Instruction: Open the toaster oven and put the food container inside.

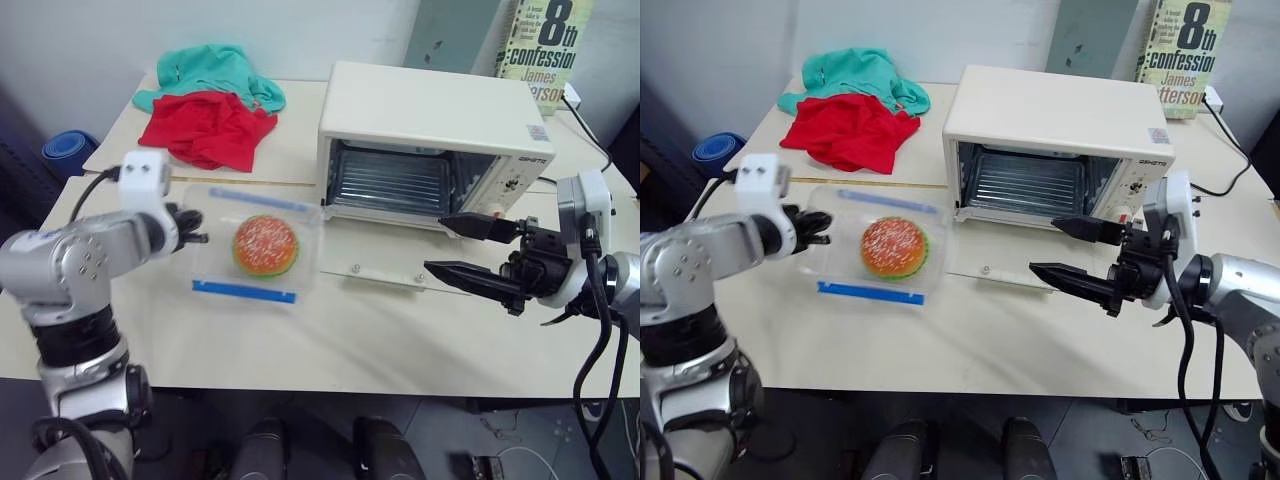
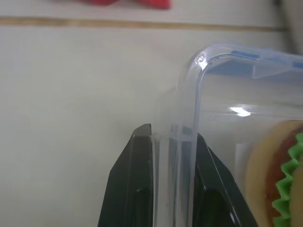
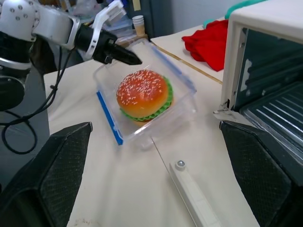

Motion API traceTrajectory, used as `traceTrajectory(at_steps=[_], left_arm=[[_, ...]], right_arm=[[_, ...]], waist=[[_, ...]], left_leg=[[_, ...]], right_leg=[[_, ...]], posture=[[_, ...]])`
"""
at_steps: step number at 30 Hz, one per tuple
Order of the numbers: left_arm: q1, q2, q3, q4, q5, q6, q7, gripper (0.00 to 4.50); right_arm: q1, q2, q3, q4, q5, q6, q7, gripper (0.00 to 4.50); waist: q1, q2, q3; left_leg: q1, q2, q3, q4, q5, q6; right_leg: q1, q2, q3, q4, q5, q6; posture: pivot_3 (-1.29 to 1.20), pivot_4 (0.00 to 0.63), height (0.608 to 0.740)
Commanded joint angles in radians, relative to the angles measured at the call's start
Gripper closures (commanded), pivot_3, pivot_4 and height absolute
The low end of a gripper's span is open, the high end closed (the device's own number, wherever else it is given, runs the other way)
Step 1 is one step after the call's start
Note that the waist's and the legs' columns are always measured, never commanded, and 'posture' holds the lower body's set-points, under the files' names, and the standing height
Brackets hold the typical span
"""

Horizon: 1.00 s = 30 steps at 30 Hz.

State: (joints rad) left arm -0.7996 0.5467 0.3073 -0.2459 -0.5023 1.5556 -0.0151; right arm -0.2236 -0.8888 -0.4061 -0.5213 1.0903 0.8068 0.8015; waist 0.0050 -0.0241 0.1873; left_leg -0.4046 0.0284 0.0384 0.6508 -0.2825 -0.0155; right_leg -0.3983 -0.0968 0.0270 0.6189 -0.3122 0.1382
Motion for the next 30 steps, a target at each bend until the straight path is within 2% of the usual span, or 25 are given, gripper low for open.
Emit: traceTrajectory(at_steps=[1, 8, 12, 19, 27, 30], left_arm=[[-0.041, 0.003, -0.049, 0.022, -0.005, -0.014, -0.064, 3.74], [-0.045, 0.053, -0.079, 0.126, 0.042, -0.085, -0.129, 3.74], [0.022, 0.083, -0.056, 0.181, 0.078, -0.097, -0.136, 3.74], [0.090, 0.053, 0.007, 0.179, 0.115, -0.088, -0.108, 3.74], [0.107, 0.046, 0.026, 0.171, 0.134, -0.095, -0.116, 1.29], [0.109, 0.038, 0.026, 0.171, 0.137, -0.085, -0.117, 1.66]], right_arm=[[0.036, 0.008, -0.077, -0.062, 0.038, -0.015, -0.043, 0.00], [0.103, 0.013, -0.126, -0.114, 0.072, -0.025, -0.103, 0.00], [0.120, 0.009, -0.139, -0.126, 0.085, -0.032, -0.122, 0.00], [0.112, -0.004, -0.125, -0.116, 0.088, -0.038, -0.126, 0.00], [0.062, -0.014, -0.099, -0.079, 0.081, -0.033, -0.111, 0.00], [0.055, -0.012, -0.091, -0.077, 0.079, -0.034, -0.109, 0.00]], waist=[[0.000, 0.000, 0.000], [0.021, -0.001, 0.001], [0.014, -0.001, 0.001], [0.004, -0.001, 0.001], [-0.006, -0.001, 0.001], [-0.006, -0.001, 0.001]], left_leg=[[0.000, 0.000, 0.001, -0.001, 0.000, 0.000], [-0.002, -0.007, 0.001, 0.001, -0.002, 0.003], [-0.001, -0.008, 0.002, 0.001, -0.002, 0.003], [0.000, -0.005, 0.002, 0.001, -0.002, 0.003], [0.002, -0.003, 0.001, 0.001, 0.002, 0.005], [0.003, -0.001, 0.001, 0.001, 0.003, 0.005]], right_leg=[[0.000, 0.000, 0.000, 0.001, 0.000, 0.000], [0.000, -0.001, 0.000, -0.001, 0.000, 0.000], [0.000, -0.002, 0.001, -0.001, 0.000, 0.001], [0.000, 0.001, 0.000, -0.001, 0.000, 0.001], [0.000, 0.001, 0.000, 0.002, 0.001, 0.002], [0.000, 0.001, 0.000, 0.003, 0.001, 0.002]], posture=[[0.00, 0.150, 0.740], [0.00, 0.150, 0.740], [0.00, 0.150, 0.740], [0.00, 0.150, 0.740], [0.00, 0.150, 0.740], [0.00, 0.150, 0.740]])
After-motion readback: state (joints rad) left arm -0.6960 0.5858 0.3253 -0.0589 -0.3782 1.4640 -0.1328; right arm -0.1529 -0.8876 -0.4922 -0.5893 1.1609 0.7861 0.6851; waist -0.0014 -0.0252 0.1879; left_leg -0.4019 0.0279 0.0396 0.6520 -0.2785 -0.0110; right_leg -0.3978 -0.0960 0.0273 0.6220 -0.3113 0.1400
